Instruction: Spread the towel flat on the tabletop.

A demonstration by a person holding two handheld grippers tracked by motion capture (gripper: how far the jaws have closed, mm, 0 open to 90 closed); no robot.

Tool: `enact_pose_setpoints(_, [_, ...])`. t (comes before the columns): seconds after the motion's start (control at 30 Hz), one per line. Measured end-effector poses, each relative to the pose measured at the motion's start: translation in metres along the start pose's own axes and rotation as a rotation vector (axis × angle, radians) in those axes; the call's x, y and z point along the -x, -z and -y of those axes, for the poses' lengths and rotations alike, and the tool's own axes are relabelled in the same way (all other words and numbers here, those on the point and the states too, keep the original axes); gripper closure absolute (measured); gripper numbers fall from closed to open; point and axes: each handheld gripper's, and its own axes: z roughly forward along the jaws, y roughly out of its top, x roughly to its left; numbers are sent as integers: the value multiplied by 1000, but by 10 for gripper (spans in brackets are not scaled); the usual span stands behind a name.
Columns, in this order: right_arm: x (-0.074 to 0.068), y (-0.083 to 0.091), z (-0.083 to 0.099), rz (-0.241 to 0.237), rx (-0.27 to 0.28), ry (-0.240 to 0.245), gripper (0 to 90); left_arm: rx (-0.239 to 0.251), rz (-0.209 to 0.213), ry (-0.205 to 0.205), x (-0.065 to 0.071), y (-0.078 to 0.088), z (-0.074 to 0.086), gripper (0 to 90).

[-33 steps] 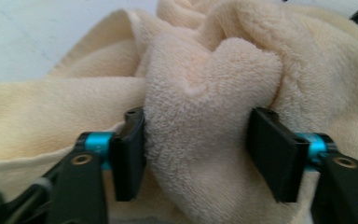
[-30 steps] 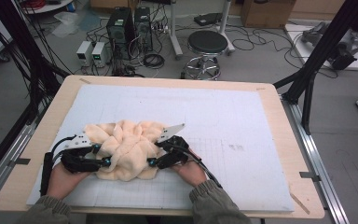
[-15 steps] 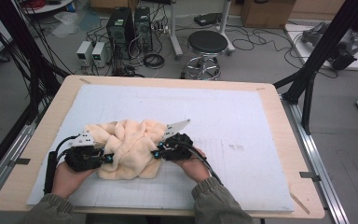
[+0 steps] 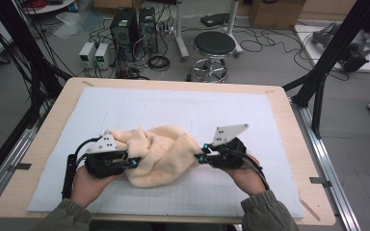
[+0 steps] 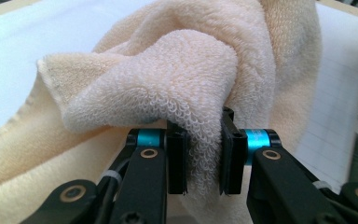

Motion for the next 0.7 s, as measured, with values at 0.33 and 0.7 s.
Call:
enact_pose_setpoints(0.33, [-47,-11,70,-75,-94,-46,732,-114,76,9,27,2,43,692])
enact_pose_setpoints(0.7, [-36,33,45,-19,37,-8,525,1,-21,-7,14,40,15,452])
